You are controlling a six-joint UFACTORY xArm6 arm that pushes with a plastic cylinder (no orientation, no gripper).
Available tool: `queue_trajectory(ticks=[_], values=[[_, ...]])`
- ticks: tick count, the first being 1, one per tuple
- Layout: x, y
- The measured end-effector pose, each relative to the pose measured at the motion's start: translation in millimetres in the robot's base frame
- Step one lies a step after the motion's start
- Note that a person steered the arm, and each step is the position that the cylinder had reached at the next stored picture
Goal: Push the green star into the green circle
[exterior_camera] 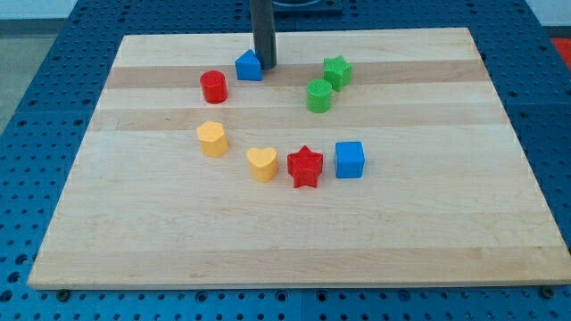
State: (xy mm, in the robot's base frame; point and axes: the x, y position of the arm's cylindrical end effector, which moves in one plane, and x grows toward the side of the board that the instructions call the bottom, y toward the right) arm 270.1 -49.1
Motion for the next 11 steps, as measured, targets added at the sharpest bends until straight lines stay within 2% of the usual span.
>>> queue_trajectory(ticks=[2, 3, 5, 6, 7, 10, 11], values=[[-55, 10], [-64, 52], [-38, 181], [-18, 215], [0, 208], [6, 96], [33, 77]])
